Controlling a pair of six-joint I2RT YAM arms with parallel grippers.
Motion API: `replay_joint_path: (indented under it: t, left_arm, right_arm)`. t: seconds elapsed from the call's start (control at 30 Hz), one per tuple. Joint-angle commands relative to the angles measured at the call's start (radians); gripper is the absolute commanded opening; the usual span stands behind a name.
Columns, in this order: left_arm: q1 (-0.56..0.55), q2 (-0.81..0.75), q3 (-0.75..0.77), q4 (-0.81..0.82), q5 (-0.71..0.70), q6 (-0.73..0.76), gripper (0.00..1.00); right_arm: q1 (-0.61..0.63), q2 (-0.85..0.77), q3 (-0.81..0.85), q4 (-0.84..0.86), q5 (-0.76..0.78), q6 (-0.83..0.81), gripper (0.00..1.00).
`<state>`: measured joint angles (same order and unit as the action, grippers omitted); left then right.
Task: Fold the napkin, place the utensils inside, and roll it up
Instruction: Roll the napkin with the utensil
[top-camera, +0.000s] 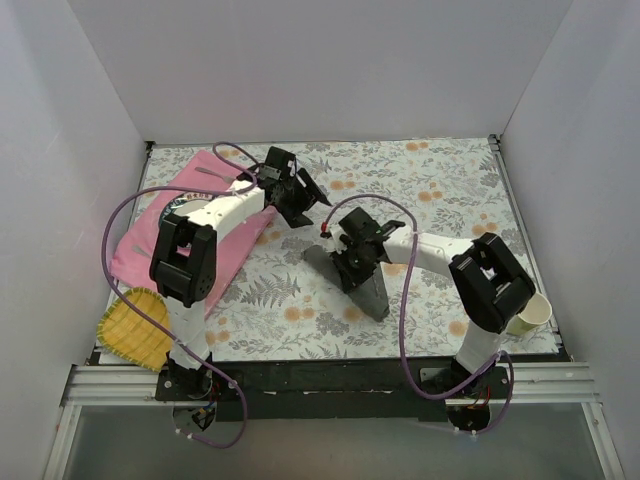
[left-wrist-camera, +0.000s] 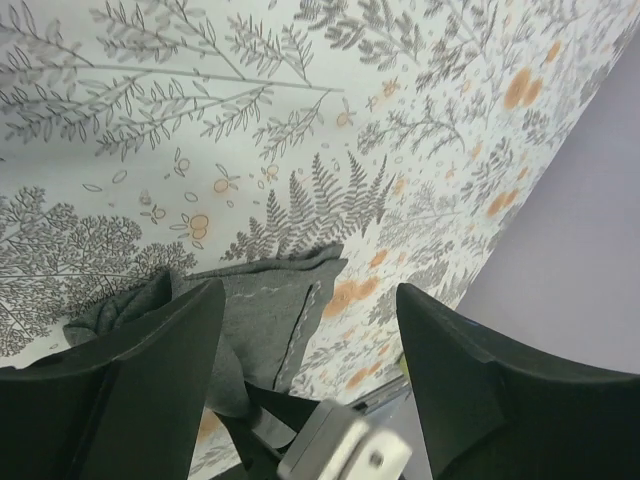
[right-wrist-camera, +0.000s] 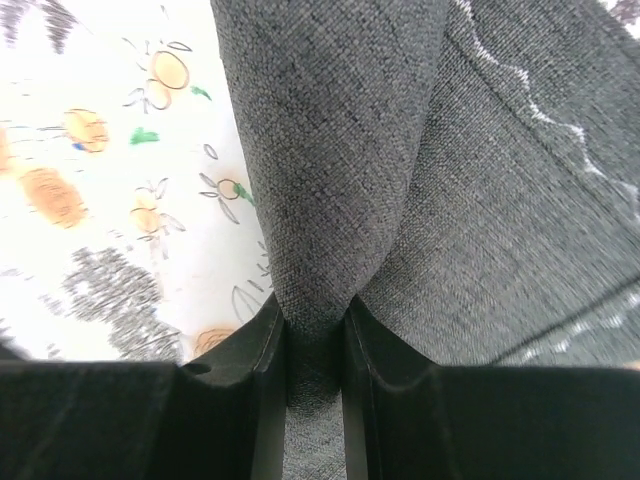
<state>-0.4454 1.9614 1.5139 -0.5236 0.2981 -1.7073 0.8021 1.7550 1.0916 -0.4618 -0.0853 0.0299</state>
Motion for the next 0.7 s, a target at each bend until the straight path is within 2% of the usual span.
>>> replay_joint_path:
  t: [0.0, 0.1, 0.17, 0.27, 0.53, 0.67]
  left_arm:
    - [0.02, -0.051, 0.051, -0.079, -0.062, 0.008, 0.69]
    - [0.017, -0.061, 0.022, -0.055, 0.011, -0.015, 0.68]
    - [0.007, -0.091, -0.07, 0.029, 0.058, -0.054, 0.67]
    - [-0.018, -0.117, -0.182, 0.14, 0.12, -0.106, 0.65]
    - [-0.062, -0.13, -0.303, 0.238, 0.142, -0.138, 0.64]
    - [-0.061, -0.098, -0.317, 0.244, 0.127, -0.112, 0.64]
  right_arm:
    - [-0.11, 0.072, -0.055, 0.097, -0.439, -0.007, 0.19]
    - [-0.182, 0.136, -0.042, 0.092, -0.641, -0.022, 0.18]
    - [-0.233, 0.188, -0.038, 0.094, -0.761, -0.027, 0.18]
    - [-0.28, 0.244, -0.032, 0.095, -0.827, -0.025, 0.19]
    - [-0.319, 0.284, -0.001, 0.057, -0.817, -0.059, 0.2]
    - [-0.319, 0.265, 0.008, 0.023, -0.766, -0.062, 0.22]
